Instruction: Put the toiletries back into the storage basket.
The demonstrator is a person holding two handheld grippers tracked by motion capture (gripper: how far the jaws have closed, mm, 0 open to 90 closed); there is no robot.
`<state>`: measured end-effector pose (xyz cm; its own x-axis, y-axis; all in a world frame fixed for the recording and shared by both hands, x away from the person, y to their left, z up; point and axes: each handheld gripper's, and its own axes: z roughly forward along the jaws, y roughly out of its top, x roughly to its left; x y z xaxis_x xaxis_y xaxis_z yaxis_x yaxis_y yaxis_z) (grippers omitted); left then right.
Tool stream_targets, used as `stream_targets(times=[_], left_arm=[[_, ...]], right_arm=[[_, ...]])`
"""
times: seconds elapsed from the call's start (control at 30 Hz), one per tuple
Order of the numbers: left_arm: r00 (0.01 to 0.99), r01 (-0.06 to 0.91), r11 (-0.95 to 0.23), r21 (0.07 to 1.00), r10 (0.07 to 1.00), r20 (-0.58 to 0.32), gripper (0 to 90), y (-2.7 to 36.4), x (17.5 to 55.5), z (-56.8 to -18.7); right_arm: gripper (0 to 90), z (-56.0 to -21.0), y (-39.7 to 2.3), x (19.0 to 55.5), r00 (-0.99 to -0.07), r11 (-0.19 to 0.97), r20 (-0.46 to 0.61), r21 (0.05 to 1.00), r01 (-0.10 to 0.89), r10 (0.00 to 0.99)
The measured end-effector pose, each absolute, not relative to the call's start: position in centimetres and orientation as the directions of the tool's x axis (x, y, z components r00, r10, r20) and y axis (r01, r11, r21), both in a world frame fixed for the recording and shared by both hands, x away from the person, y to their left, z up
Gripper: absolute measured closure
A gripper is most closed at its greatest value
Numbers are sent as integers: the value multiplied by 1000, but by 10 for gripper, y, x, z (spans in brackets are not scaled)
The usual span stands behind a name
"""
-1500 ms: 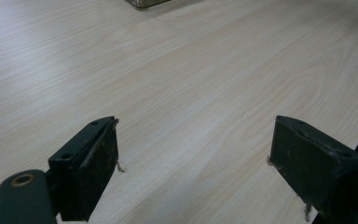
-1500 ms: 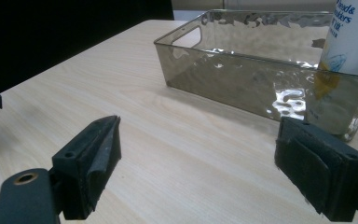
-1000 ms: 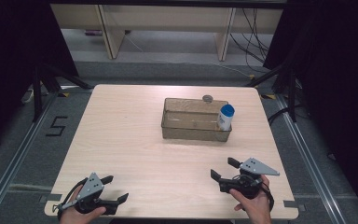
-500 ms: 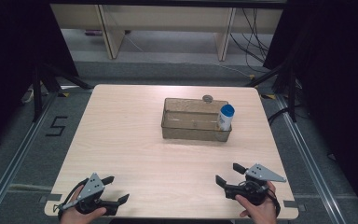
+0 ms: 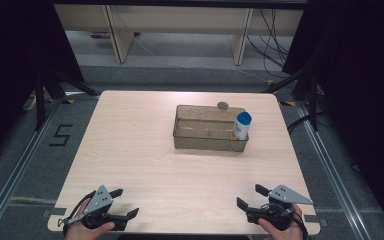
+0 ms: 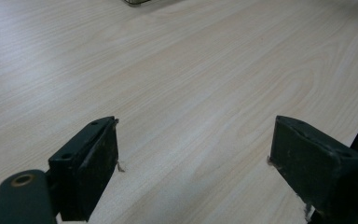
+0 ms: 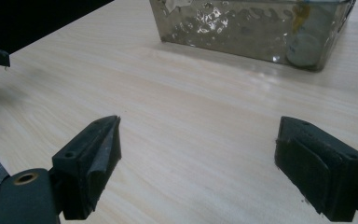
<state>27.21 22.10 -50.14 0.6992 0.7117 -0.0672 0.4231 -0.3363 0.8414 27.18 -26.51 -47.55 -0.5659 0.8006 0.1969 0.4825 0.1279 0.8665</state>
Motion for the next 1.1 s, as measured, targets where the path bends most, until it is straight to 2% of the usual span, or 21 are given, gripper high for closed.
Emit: stream_targets(times=[0.07,0.13,0.2,0.27,0.3,0.33,0.37,0.43,0.63,0.67,0.73,0.8,0.83,0.87,1.0,1.03,1.1], left_arm=[[699,422,-325,847,711,-75,149,220,272,-502],[701,419,-336,844,710,-65,149,220,272,-502],[700,424,-341,839,711,-65,149,220,272,-502],[699,424,-341,839,712,-64,149,220,272,-502],[702,421,-337,842,709,-67,149,220,272,-502],[698,426,-342,838,713,-64,149,220,272,-501],[703,420,-335,844,708,-69,149,220,273,-502],[700,424,-344,838,711,-63,149,220,272,-502],[702,424,-338,841,709,-69,149,220,272,-503],[697,427,-328,843,713,-76,149,219,272,-503],[702,423,-338,841,709,-68,149,220,272,-503],[703,421,-342,840,708,-64,149,220,272,-502],[703,423,-340,840,708,-67,149,220,272,-503],[702,425,-340,839,709,-68,149,220,272,-503],[706,420,-358,834,706,-53,149,220,271,-501],[707,420,-357,834,705,-54,149,220,271,-501],[703,421,-344,839,708,-62,149,218,271,-502]], right_arm=[[157,-476,-266,267,-553,120,215,854,506,805],[156,-478,-269,266,-569,141,184,867,479,801],[156,-478,-267,261,-547,113,226,848,517,806],[156,-479,-269,260,-561,133,187,867,481,806],[157,-478,-268,257,-561,124,212,857,501,800],[156,-479,-268,257,-569,130,190,871,474,800],[157,-477,-268,253,-556,126,212,853,507,804],[156,-478,-269,252,-574,159,170,864,477,801],[156,-480,-267,245,-573,147,193,858,492,796],[157,-480,-264,243,-570,119,225,856,503,790],[157,-481,-267,243,-588,170,170,862,478,791],[157,-481,-264,240,-577,132,221,852,506,786],[157,-482,-266,241,-592,164,179,863,478,786],[156,-481,-265,240,-591,155,199,856,493,781],[157,-481,-266,238,-600,186,163,859,477,783],[157,-481,-263,236,-588,165,198,847,506,784],[157,-483,-262,236,-588,164,197,849,503,785]])
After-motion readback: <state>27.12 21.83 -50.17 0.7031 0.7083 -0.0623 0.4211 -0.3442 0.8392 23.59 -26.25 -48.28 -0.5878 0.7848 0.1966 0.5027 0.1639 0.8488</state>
